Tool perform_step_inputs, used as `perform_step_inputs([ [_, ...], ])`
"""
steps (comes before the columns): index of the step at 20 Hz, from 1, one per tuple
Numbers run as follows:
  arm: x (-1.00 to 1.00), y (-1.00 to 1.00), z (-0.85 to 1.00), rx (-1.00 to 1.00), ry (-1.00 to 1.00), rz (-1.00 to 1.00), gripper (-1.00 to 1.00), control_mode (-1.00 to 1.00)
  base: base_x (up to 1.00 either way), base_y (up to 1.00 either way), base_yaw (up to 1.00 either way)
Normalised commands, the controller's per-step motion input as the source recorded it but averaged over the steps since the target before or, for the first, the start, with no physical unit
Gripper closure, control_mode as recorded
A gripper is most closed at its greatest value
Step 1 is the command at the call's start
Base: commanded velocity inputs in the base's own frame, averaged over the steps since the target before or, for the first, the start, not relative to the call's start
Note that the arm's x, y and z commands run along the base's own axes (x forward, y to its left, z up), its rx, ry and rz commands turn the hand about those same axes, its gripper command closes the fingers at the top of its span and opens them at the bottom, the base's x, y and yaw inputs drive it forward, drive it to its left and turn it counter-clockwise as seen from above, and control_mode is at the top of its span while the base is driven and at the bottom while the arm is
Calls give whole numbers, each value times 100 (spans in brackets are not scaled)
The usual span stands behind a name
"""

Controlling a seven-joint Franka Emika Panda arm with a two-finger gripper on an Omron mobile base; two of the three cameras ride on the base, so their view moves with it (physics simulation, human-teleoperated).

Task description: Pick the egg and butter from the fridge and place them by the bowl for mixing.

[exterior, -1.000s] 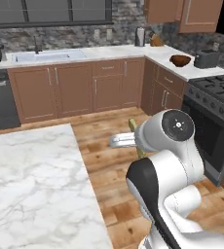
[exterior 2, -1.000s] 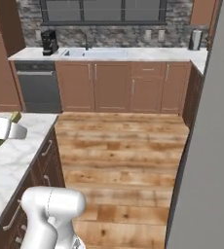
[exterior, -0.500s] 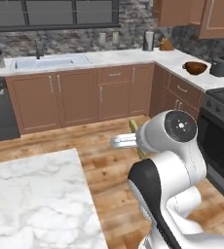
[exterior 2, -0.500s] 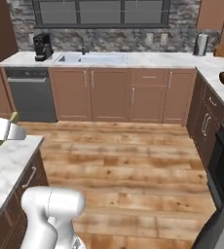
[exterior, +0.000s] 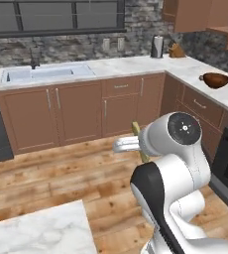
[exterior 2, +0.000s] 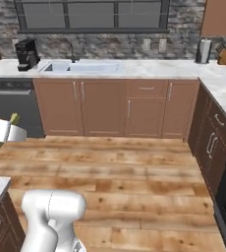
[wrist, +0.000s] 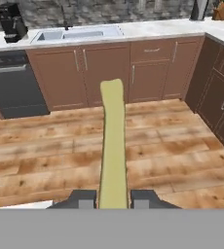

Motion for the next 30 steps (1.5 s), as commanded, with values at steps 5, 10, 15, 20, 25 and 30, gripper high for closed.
perform_step_inputs([
  [5, 0, 0, 0, 0, 0, 0, 100, 100, 100, -8, -24],
  [10, 0, 0, 0, 0, 0, 0, 100, 100, 100, 0, -30],
  [15, 0, 0, 0, 0, 0, 0, 100, 100, 100, 0, -42],
  [20, 0, 0, 0, 0, 0, 0, 100, 100, 100, 0, -59],
  [25, 0, 0, 0, 0, 0, 0, 100, 100, 100, 0, -64],
  [30, 0, 0, 0, 0, 0, 0, 100, 100, 100, 12, -66],
])
